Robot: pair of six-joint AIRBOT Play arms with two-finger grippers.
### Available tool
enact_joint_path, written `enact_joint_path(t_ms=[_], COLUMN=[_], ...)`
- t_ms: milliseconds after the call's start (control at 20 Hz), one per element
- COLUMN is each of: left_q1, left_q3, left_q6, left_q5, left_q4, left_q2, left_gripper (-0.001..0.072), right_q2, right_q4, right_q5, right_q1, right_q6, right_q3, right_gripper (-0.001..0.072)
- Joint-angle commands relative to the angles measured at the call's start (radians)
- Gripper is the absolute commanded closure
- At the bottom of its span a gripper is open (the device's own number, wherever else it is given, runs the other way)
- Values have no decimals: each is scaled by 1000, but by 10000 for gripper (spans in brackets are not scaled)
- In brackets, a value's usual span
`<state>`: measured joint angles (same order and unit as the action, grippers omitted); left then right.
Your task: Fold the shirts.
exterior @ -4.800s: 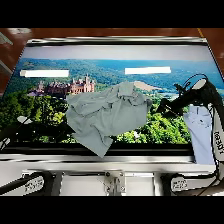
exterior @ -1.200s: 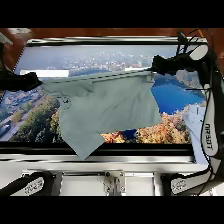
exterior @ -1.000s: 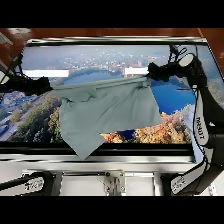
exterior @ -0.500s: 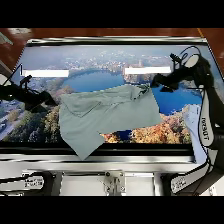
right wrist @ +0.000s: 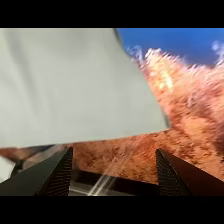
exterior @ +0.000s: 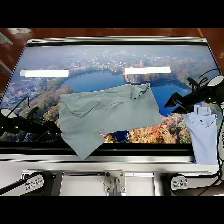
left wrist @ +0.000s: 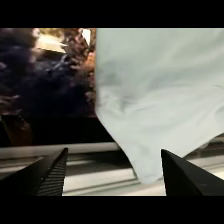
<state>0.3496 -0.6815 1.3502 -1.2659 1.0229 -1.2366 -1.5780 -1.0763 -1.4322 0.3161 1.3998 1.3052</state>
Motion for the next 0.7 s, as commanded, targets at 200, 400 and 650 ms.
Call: enact_joint_path(t_ms=[200,400,650], left_q1=[-14,-36,-99], left_q3=[74,74,73], left_q6=[-34,-34,-69], left_q5=[176,211,272], left_q4=[-119,-153,-315], left_q2=[-32,-102,-143], left_gripper=[7,9,380], right_q2=[14,14,14], right_q4=[58,59,20], right_q5=[55,48,71], right_q1=[-25,-25,-25], right_q6=[-68,-68,-2], right_q3=[-94,-94,-94], right_gripper=[101,101,100])
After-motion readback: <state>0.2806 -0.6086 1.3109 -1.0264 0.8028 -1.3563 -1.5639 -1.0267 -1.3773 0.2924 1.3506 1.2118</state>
